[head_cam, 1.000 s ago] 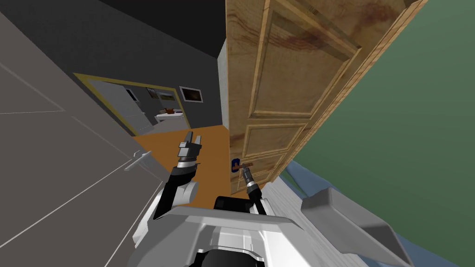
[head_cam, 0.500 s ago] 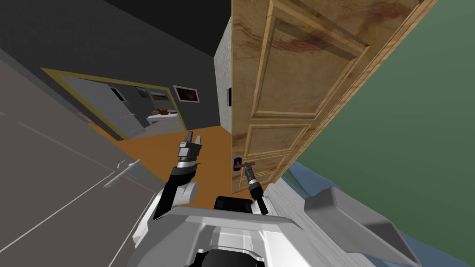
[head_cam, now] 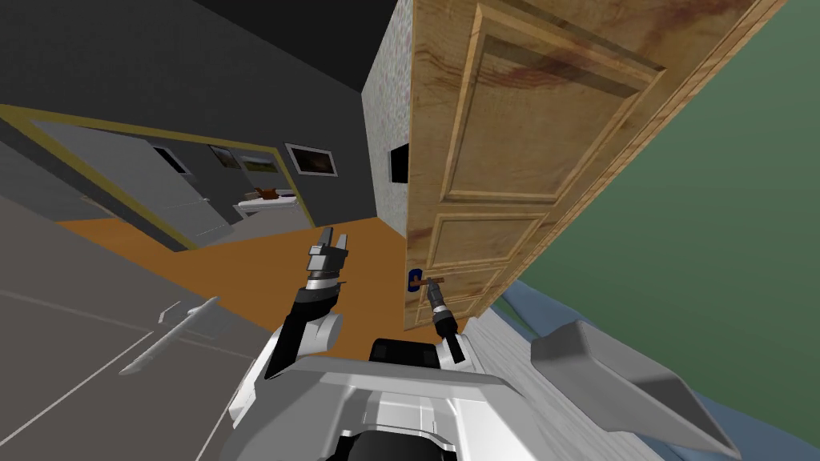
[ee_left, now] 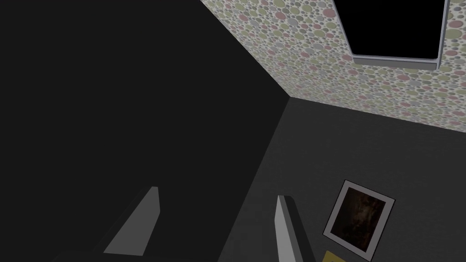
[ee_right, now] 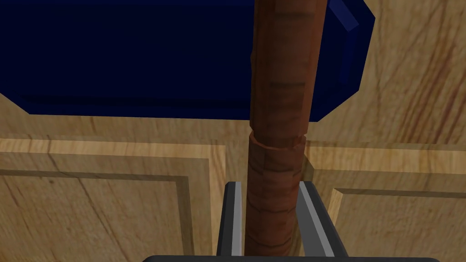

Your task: Push the door open

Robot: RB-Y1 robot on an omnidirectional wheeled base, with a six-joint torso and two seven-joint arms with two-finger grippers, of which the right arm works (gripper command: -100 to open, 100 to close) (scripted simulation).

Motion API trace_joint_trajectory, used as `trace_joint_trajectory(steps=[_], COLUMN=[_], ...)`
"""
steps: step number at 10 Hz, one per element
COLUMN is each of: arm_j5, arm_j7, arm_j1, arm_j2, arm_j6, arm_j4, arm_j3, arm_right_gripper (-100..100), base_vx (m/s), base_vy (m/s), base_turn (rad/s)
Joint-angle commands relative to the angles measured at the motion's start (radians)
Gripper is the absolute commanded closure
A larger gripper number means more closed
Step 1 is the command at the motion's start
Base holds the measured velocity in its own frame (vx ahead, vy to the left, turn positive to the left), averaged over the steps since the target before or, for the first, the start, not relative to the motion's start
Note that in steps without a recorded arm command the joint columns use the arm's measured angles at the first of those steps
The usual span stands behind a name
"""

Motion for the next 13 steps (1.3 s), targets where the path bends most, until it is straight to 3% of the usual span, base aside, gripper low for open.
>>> trace_joint_trajectory(steps=[1,5,6,7,10,13], arm_j5=[-0.007,-0.028,-0.025,-0.032,-0.039,-0.047], arm_j7=[0.007,0.019,0.019,0.019,0.019,0.02], arm_j1=[-0.009,-0.032,-0.027,-0.031,-0.03,-0.03], arm_j2=[0.012,0.054,0.048,0.02,-0.001,-0.004], arm_j6=[0.005,0.014,0.013,0.012,0.013,0.014], arm_j4=[0.001,0.015,0.019,0.016,0.013,0.01], arm_j3=[-0.021,-0.065,-0.063,-0.086,-0.11,-0.139], arm_right_gripper=[100,100,100,100,100,100], base_vx=[0.117,0.132,0.063,0.12,0.149,0.17], base_vy=[0.15,0.138,0.046,0.064,0.135,0.128], base_turn=[-0.086,-0.082,-0.037,-0.062,-0.086,-0.078])
